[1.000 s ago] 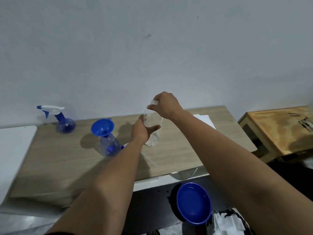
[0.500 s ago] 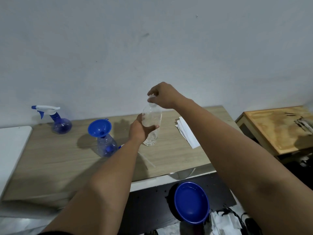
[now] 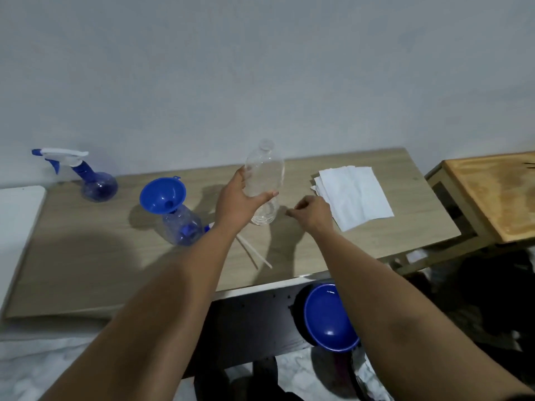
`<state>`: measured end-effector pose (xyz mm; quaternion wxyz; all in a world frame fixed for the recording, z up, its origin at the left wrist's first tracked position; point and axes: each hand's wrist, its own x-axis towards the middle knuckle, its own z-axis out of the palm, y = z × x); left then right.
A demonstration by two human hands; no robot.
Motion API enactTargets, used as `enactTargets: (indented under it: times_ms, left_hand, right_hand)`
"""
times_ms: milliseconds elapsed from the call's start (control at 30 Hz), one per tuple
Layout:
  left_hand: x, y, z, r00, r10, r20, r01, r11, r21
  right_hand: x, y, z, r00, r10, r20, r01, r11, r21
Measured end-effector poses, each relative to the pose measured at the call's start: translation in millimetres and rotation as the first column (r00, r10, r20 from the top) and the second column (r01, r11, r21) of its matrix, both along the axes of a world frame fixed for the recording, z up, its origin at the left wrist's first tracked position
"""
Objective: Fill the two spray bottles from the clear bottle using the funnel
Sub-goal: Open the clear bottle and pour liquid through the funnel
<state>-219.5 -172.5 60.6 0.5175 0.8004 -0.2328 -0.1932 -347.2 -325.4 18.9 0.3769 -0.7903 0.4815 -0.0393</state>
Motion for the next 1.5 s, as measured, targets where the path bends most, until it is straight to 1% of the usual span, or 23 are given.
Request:
enactTargets:
  times_ms: [100, 167, 267, 400, 467, 533, 600, 667, 733, 800, 867, 900, 967, 1000, 1033, 1100, 1167, 1233, 1300, 1367, 1433, 1500]
  left_hand:
    - [2, -2, -5, 1.000, -0.004, 0.016, 0.004, 1.000, -0.028]
    - [2, -4, -6, 1.000, -0.003, 0.018, 0.003, 0.999, -0.037]
    - [3, -6, -8, 1.000, 0.000, 0.016, 0.001, 0.999, -0.052]
    - [1, -10, -9, 1.000, 0.014, 0.025, -0.013, 0.998, -0.063]
    - [-1, -12, -8, 0.999, 0.014, 0.039, -0.012, 0.998, -0.057]
    - [-2, -11, -5, 0.999, 0.011, 0.044, -0.009, 0.998, -0.054]
    - [-4, -8, -2, 0.999, 0.003, 0.037, -0.002, 0.999, -0.047]
    - [-7, -4, 3, 0.999, -0.003, 0.036, 0.003, 1.000, -0.015]
    - [-11, 1, 10, 1.000, 0.003, 0.022, -0.004, 1.000, 0.031]
    - [-17, 8, 17, 1.000, 0.015, 0.013, -0.015, 0.997, 0.070]
    - [-26, 17, 24, 0.999, 0.040, 0.029, -0.042, 0.997, 0.066]
    - [-29, 23, 26, 0.997, 0.063, 0.049, -0.066, 0.996, 0.059]
    - [-37, 38, 28, 0.990, 0.115, 0.083, -0.119, 0.991, 0.053]
    - [-41, 47, 28, 0.987, 0.141, 0.082, -0.145, 0.988, 0.051]
    - [-46, 57, 26, 0.984, 0.161, 0.074, -0.165, 0.985, 0.055]
    - [-57, 80, 16, 0.980, 0.191, 0.054, -0.195, 0.977, 0.084]
    - [-65, 106, -1, 0.969, 0.249, 0.000, -0.246, 0.959, 0.141]
    - [-66, 131, -19, 0.934, 0.352, -0.064, -0.330, 0.917, 0.226]
    - [-61, 150, -30, 0.880, 0.466, -0.090, -0.423, 0.856, 0.299]
    - [-50, 161, -36, 0.842, 0.528, -0.112, -0.481, 0.828, 0.287]
    - [-32, 165, -39, 0.848, 0.517, -0.115, -0.487, 0.847, 0.214]
    - [-7, 166, -51, 0.866, 0.492, -0.089, -0.472, 0.863, 0.179]
  right_hand:
    - [-4, 15, -32, 0.992, 0.060, -0.112, -0.065, 0.997, -0.039]
    - [-6, 25, -41, 0.982, 0.092, -0.165, -0.112, 0.987, -0.117]
    - [-4, 29, -47, 0.971, 0.134, -0.197, -0.170, 0.969, -0.178]
    - [-4, 24, -51, 0.931, 0.239, -0.276, -0.308, 0.921, -0.240]
    - [-5, 23, -51, 0.922, 0.270, -0.279, -0.339, 0.910, -0.239]
    - [-6, 22, -45, 0.941, 0.238, -0.240, -0.287, 0.938, -0.197]
    - [-8, 19, -33, 0.970, 0.177, -0.167, -0.208, 0.959, -0.190]
    - [-12, 17, -16, 0.991, 0.119, -0.062, -0.130, 0.968, -0.216]
    - [-14, 15, 7, 0.995, 0.040, 0.087, -0.022, 0.981, -0.193]
    - [-13, 15, 32, 0.968, -0.032, 0.250, 0.067, 0.989, -0.131]
    - [-12, 17, 57, 0.914, -0.089, 0.396, 0.127, 0.989, -0.070]
    - [-12, 20, 68, 0.880, -0.111, 0.461, 0.144, 0.989, -0.038]
    - [-11, 29, 85, 0.818, -0.110, 0.564, 0.123, 0.992, 0.014]
    - [-10, 34, 92, 0.806, -0.081, 0.586, 0.091, 0.996, 0.012]
    - [-8, 39, 97, 0.814, -0.044, 0.579, 0.054, 0.999, -0.001]
    - [-4, 49, 102, 0.853, 0.014, 0.522, -0.005, 1.000, -0.019]
    - [2, 59, 102, 0.877, 0.055, 0.477, -0.053, 0.998, -0.017]
    - [9, 67, 96, 0.885, 0.083, 0.457, -0.089, 0.996, -0.009]
    - [16, 73, 89, 0.886, 0.088, 0.456, -0.089, 0.996, -0.020]
    - [25, 76, 82, 0.881, 0.057, 0.470, -0.049, 0.998, -0.028]
    - [32, 77, 77, 0.877, 0.019, 0.481, -0.004, 0.999, -0.032]
    - [39, 76, 72, 0.876, -0.005, 0.482, 0.023, 0.999, -0.032]
